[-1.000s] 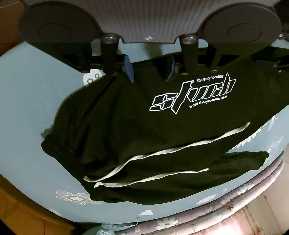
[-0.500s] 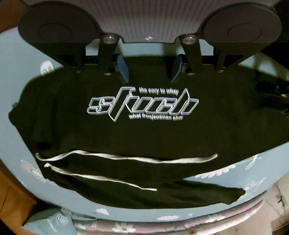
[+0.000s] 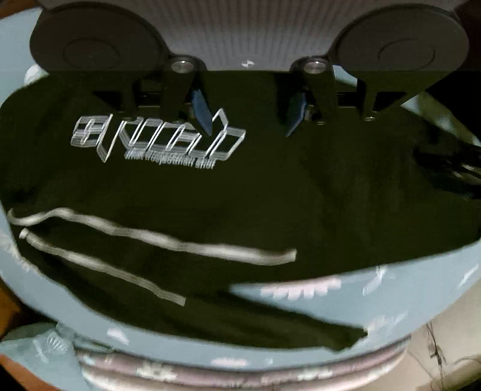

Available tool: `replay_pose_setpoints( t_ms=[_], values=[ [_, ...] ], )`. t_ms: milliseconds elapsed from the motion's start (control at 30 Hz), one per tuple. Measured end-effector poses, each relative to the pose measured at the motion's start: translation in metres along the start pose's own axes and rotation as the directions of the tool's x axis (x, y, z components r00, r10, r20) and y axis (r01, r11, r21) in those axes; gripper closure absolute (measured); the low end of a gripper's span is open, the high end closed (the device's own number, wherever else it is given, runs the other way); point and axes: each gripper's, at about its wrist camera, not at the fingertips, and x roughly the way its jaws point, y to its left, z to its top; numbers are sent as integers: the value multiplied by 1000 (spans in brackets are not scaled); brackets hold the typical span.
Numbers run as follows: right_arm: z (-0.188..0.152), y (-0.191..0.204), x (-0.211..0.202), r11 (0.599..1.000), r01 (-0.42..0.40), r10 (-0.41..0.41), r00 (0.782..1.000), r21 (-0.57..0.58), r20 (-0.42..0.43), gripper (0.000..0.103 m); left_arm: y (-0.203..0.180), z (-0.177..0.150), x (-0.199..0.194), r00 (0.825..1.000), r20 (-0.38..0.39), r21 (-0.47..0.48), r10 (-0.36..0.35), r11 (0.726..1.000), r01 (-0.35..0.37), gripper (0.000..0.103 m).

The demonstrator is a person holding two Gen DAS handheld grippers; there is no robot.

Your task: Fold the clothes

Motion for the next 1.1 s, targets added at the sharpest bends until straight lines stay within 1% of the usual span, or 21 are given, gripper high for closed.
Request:
replay_pose_setpoints(
  t_ms=[33,100,133,167,233,300,333,433,500,533,567,633,667,733,800,833,900,933,1033,1100],
  values=[
    [-4,0,-2,1000,-8,8,1000,-1,14,34,4,-4,-4,1000,-4,-15,-1,1000,1,26],
    [-7,-2,-4,1000,-21,21,1000,17,15,32,15,-7,-12,1000,-12,-58,-3,998,2,26],
    [-7,-3,-7,999,-28,27,999,33,18,32,21,-6,-17,1000,8,-70,8,997,-8,26],
    [-6,-5,-9,998,-35,34,999,54,23,32,28,-5,-23,999,37,-79,27,997,-24,26],
    [-4,-9,-14,995,-50,47,998,89,30,32,45,-2,-32,992,80,-107,98,990,-89,26],
    [-2,-10,-18,994,-36,33,999,100,36,32,71,-1,-37,985,91,-171,147,977,-130,26],
    [-1,-10,-19,995,-27,23,999,98,36,32,85,-1,-38,983,81,-211,164,967,-144,26],
    [1,-10,-20,995,-3,0,1000,104,22,32,122,-11,-36,978,10,-308,206,932,-193,27],
    [1,-12,-16,993,11,-11,1000,121,-2,32,135,-18,-43,982,25,-327,189,930,-170,25],
    [1,-14,-14,992,21,-19,1000,128,-13,32,138,-20,-46,982,20,-333,187,928,-170,25],
    [2,-15,-13,991,27,-25,999,133,-21,32,141,-21,-50,978,11,-335,210,922,-194,25],
    [2,-17,-13,989,35,-32,999,141,-27,32,147,-22,-59,961,11,-334,275,907,-256,26],
    [3,-17,-13,989,36,-32,999,145,-27,32,150,-23,-63,956,24,-342,293,901,-267,26],
    [5,-18,-16,988,33,-30,999,151,-23,32,163,-27,-69,958,46,-398,282,885,-241,26],
    [6,-18,-16,988,40,-37,999,148,-22,30,173,-34,-68,964,29,-439,266,869,-226,26],
    [7,-18,-16,988,44,-42,999,146,-23,29,177,-38,-67,963,11,-449,270,862,-236,26],
    [6,-19,-15,987,54,-50,998,150,-32,29,177,-45,-68,956,20,-430,291,866,-255,25],
    [6,-20,-14,986,60,-54,998,155,-37,29,177,-47,-70,953,18,-430,302,863,-265,25],
    [5,-23,-13,982,77,-68,996,173,-56,29,183,-52,-75,936,-16,-443,352,836,-322,25],
    [5,-24,-14,981,80,-71,996,178,-55,29,184,-56,-83,932,-13,-455,363,827,-329,25]
  ],
)
